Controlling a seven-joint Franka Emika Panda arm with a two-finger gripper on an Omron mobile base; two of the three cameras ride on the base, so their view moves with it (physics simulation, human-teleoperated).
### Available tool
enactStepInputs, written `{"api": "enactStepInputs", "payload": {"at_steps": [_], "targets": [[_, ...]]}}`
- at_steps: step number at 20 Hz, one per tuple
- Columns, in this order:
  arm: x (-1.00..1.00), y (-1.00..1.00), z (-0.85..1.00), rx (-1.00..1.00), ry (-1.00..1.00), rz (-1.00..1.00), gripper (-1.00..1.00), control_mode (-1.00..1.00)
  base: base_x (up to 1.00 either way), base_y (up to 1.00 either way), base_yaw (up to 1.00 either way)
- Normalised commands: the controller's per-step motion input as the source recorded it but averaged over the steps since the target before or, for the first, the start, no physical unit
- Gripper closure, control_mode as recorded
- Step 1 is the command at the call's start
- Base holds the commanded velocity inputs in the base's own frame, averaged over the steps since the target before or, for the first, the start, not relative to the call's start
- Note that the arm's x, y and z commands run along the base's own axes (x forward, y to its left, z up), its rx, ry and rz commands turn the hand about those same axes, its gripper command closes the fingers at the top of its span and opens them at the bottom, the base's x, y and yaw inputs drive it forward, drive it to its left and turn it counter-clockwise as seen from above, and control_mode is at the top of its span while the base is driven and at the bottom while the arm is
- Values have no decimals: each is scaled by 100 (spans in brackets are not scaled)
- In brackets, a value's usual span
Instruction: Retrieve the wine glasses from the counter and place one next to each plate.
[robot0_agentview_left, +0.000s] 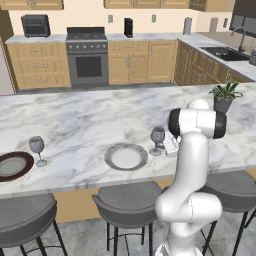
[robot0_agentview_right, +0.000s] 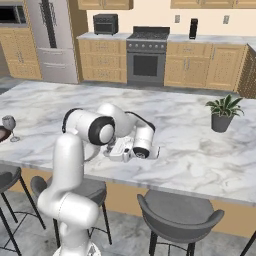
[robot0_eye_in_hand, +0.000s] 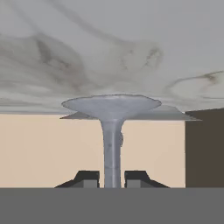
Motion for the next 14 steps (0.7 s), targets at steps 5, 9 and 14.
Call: {"api": "enactStepInputs", "payload": {"at_steps": [5, 9, 14], "targets": [[8, 0, -18, 0, 0, 0, 100, -100, 0, 0, 0], [6, 0, -12, 0, 0, -1, 100, -100, 0, 0, 0], [1, 0, -21, 0, 0, -1, 100, -100, 0, 0, 0]]}}
